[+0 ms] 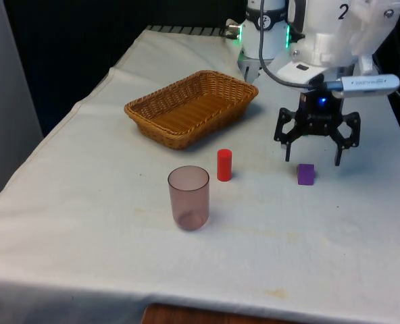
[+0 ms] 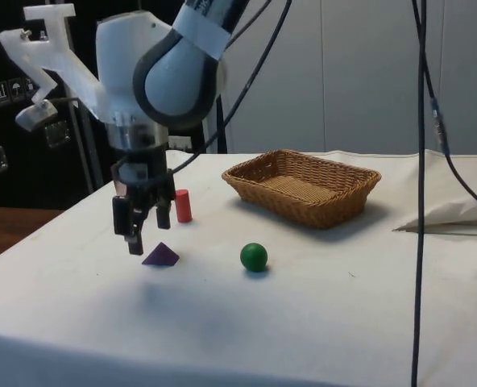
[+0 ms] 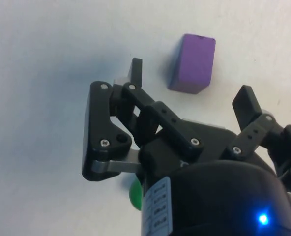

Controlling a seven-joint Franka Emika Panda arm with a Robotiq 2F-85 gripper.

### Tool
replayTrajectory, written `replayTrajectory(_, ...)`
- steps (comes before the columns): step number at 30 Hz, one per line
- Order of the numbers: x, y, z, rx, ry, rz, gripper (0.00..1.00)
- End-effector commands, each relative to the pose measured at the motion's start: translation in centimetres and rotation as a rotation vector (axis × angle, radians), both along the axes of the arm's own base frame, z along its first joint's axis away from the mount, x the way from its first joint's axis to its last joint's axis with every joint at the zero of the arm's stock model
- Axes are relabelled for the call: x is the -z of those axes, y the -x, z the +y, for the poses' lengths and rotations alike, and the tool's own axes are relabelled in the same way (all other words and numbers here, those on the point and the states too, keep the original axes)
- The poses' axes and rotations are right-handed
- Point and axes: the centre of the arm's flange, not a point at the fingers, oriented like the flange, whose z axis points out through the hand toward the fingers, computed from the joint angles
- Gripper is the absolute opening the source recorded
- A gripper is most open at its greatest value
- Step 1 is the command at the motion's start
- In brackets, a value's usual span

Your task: Pick up the triangular block and place it into the basket.

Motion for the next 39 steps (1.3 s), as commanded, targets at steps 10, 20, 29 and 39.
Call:
replayTrajectory(10, 1.6, -0.1, 0.0, -0.016, 0.005, -0.023, 0.91)
replayTrajectory(20, 2.0, -0.1, -0.1, -0.021, 0.005, -0.027, 0.38)
replayTrajectory(29, 0.4, 0.0, 0.0, -0.021, 0.002, -0.025, 0.33)
replayTrajectory(39, -2.9, 0.3, 0.0, -0.027, 0.001, -0.008, 0.33)
